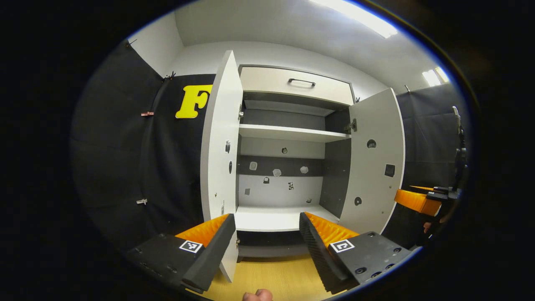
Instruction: Open the right door of the double-door shoe cabinet with the right hand, and open the left door with the left hand.
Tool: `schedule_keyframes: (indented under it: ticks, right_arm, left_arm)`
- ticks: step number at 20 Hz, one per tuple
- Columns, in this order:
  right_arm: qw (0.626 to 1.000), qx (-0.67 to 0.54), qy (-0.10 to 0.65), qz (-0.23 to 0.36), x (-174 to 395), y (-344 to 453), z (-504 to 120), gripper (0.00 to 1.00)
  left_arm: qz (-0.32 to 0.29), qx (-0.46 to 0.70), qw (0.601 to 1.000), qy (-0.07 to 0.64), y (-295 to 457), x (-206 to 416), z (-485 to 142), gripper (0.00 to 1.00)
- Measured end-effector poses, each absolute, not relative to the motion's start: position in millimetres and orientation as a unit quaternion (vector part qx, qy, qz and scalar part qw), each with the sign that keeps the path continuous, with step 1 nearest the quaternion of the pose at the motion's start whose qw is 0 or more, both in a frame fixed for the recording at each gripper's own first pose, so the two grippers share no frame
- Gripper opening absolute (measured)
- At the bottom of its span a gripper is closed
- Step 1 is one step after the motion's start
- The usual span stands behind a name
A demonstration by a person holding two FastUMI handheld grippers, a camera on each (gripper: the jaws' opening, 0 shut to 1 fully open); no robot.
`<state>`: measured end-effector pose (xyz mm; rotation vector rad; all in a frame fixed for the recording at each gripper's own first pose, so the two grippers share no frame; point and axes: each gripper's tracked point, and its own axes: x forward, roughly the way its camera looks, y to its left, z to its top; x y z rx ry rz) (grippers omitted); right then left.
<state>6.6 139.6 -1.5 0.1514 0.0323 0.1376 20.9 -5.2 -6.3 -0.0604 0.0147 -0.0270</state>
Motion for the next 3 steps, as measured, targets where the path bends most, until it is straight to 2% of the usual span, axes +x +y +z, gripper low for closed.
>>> schedule_keyframes:
  ticks: [3]
  right_arm:
    - [0.995,0.077,0.015,0.069,3.9,140.1,0.0,0.94]
  left_arm:
    - [-0.014,-0.027,1.0,0.006,-6.2,19.4,-6.1,0.95]
